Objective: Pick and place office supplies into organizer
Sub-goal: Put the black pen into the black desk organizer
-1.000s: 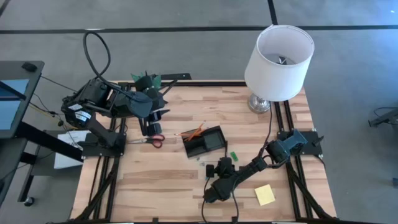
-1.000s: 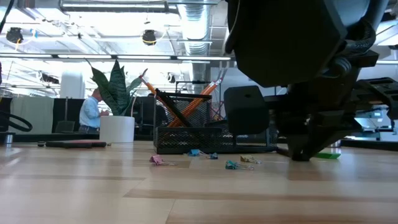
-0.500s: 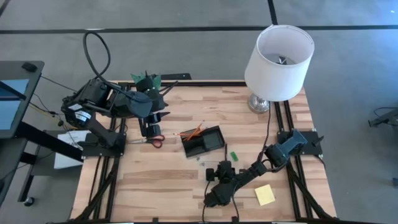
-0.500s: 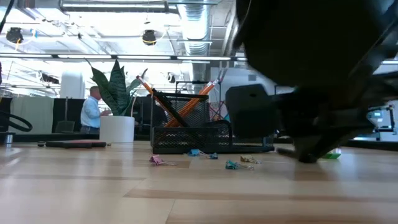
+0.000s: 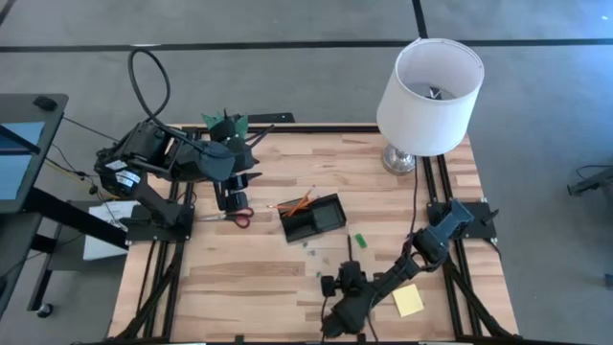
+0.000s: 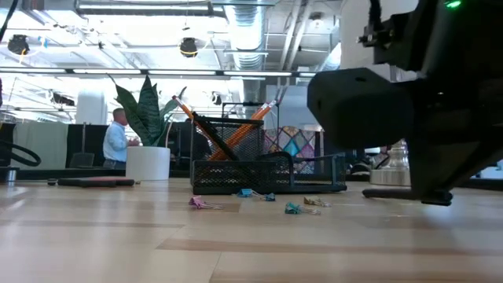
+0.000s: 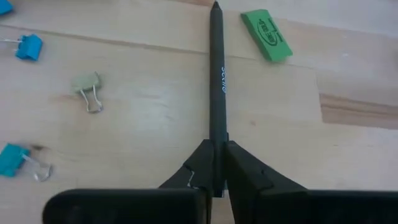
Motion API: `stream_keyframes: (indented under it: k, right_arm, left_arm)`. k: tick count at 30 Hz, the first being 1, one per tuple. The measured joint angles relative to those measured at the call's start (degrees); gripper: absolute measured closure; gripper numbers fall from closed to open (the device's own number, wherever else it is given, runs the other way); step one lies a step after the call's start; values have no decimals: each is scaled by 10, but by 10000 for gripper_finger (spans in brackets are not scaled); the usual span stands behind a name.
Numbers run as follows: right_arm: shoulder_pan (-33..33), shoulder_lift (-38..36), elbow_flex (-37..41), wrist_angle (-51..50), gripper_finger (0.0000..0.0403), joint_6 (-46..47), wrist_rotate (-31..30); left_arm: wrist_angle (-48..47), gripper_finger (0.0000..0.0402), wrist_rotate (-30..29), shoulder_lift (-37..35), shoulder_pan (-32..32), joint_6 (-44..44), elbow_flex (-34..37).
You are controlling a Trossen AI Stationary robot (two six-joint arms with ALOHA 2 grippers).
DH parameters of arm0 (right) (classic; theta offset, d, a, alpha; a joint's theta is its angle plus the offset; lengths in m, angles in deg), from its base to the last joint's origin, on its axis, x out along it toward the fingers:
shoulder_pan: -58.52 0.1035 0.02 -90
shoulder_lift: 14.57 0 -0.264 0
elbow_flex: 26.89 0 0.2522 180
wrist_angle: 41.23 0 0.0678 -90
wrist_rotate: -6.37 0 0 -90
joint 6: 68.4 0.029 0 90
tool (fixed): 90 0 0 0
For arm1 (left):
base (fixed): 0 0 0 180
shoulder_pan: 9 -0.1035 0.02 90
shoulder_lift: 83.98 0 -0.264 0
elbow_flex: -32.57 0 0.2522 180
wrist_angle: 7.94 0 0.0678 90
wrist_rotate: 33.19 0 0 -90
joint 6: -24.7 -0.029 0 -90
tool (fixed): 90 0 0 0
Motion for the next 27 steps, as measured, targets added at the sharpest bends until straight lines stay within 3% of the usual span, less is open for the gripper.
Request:
stream_keyframes:
  k: [5, 16, 27]
  right_arm:
    - [2, 0, 0, -2, 401, -11, -10]
    - [2, -2, -1, 3, 395, -50, -5]
    - [-21, -3, -2, 36, 302, -122, 9]
  left_arm:
    - [0, 280, 0, 0, 0, 1, 0]
    - [0, 280, 0, 0, 0, 6, 0]
    - [0, 280, 0, 0, 0, 6, 0]
